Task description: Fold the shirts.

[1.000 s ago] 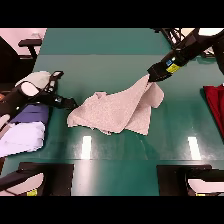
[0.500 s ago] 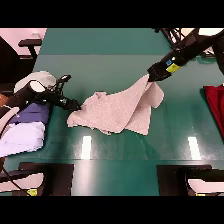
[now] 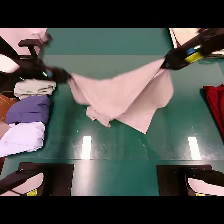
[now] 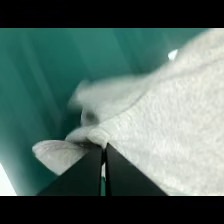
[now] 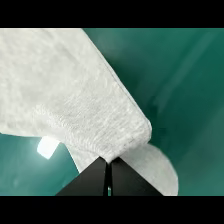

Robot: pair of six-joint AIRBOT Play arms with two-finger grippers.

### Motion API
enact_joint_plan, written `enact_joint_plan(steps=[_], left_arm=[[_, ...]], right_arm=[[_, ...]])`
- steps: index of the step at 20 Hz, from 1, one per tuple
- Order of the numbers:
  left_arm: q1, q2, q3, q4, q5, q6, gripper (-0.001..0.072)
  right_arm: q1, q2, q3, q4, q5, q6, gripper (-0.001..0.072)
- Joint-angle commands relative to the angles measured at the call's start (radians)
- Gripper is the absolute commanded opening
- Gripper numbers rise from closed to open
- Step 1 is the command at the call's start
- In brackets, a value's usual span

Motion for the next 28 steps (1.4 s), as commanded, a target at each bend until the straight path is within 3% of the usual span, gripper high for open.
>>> enact_joint_plan(steps=[1, 6, 10, 17, 23, 25, 28], left_arm=[[0.000, 0.187, 0.227, 0.016, 0.052, -0.063, 0.0023], [0.000, 0.378, 0.454, 0.016, 0.054, -0.140, 0.0022], [0.000, 0.425, 0.586, 0.015, 0.050, -0.212, 0.0022], [0.000, 0.388, 0.645, 0.015, -0.055, -0.246, 0.0022], [0.000, 0.054, 0.644, 0.195, -0.437, -0.296, 0.0022], [0.000, -0.117, 0.644, 0.249, -0.490, -0.300, 0.0023], [0.000, -0.367, 0.644, 0.239, -0.448, -0.322, 0.0023]], right_arm=[[-0.071, 0.106, 0.095, 0.000, -0.058, -0.001, 0.0010], [-0.122, 0.318, 0.027, 0.001, -0.199, -0.001, 0.0009], [-0.178, 0.410, 0.058, 0.002, -0.185, 0.008, 0.0010], [-0.234, 0.433, 0.051, 0.012, -0.152, 0.031, 0.0009], [-0.233, 0.128, 0.050, 0.119, 0.018, 0.056, 0.0009], [-0.212, -0.023, 0.050, 0.109, 0.061, 0.055, 0.0009], [-0.192, -0.232, 0.050, 0.109, 0.024, 0.025, 0.0009]])
